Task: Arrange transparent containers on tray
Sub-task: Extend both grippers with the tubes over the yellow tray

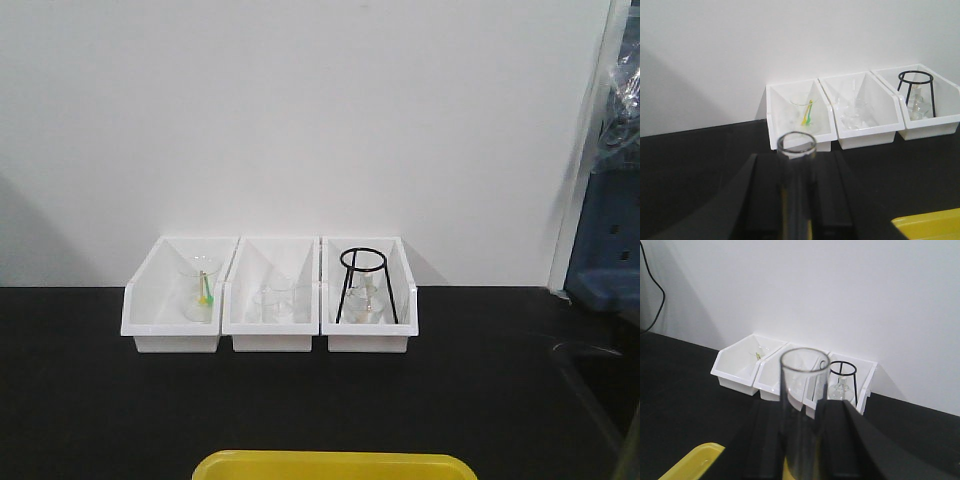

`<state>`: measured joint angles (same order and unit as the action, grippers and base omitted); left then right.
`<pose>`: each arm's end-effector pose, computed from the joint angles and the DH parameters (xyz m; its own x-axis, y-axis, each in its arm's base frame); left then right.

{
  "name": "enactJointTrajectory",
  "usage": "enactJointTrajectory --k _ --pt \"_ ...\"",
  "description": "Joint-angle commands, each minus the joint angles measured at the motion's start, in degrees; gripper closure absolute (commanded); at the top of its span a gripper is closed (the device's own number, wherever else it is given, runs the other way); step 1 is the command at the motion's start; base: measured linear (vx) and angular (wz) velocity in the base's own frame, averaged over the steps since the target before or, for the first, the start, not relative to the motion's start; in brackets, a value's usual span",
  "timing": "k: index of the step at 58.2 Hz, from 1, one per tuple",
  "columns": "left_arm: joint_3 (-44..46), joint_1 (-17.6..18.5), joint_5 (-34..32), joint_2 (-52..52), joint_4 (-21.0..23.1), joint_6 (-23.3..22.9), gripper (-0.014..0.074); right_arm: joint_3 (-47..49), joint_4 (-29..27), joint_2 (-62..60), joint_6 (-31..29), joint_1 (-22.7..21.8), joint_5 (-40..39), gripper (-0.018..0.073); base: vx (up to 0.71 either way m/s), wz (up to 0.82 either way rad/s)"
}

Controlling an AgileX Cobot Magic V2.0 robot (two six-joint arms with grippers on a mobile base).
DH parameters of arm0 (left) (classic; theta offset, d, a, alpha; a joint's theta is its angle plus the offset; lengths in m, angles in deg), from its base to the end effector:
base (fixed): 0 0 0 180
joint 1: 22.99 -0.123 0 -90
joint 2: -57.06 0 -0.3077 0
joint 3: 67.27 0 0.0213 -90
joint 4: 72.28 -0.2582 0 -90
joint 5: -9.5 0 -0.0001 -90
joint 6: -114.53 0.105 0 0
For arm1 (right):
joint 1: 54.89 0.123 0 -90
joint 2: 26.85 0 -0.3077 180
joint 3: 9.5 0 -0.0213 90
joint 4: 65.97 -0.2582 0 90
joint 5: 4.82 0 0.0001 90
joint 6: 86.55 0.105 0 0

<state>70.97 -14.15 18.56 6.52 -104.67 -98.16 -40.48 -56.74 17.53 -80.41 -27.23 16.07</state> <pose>0.1657 -0.0168 0.3533 -0.1718 0.0157 -0.9850 0.0692 0.9976 0.0039 0.1168 0.0544 0.4130 -0.0746 -0.0881 -0.9933 -0.4167 0.9077 -0.0492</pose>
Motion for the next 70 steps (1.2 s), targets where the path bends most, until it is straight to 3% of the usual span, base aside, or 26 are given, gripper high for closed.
enactJointTrajectory --k 1,30,43,50,55,70 --pt "2.0 0.3 -4.3 0.2 -0.1 -0.4 0.0486 1.6 0.5 0.2 -0.3 -0.4 -4.8 0.0484 0.00 0.00" --pt "2.0 0.3 -4.9 -0.1 0.1 -0.5 0.0486 1.6 0.4 0.2 -0.1 -0.4 -4.6 0.0484 0.00 0.00" --pt "2.1 1.1 -9.1 -4.1 1.5 -0.6 0.0481 1.6 0.1 5.9 5.1 -0.4 0.0 0.0484 0.00 0.00" --pt "3.8 5.2 -10.8 -7.4 1.9 -0.7 0.0477 1.7 -0.1 11.5 10.0 -0.4 -1.7 0.0484 0.00 0.00" --pt "6.6 9.7 -9.4 -11.2 4.6 -0.7 0.0475 1.7 -1.8 17.1 14.6 -0.4 -2.3 0.0484 0.00 0.00" --pt "16.2 20.7 -0.1 -26.4 12.3 -0.6 0.0451 1.7 -7.8 29.6 15.0 -0.4 -6.2 0.0484 0.00 0.00"
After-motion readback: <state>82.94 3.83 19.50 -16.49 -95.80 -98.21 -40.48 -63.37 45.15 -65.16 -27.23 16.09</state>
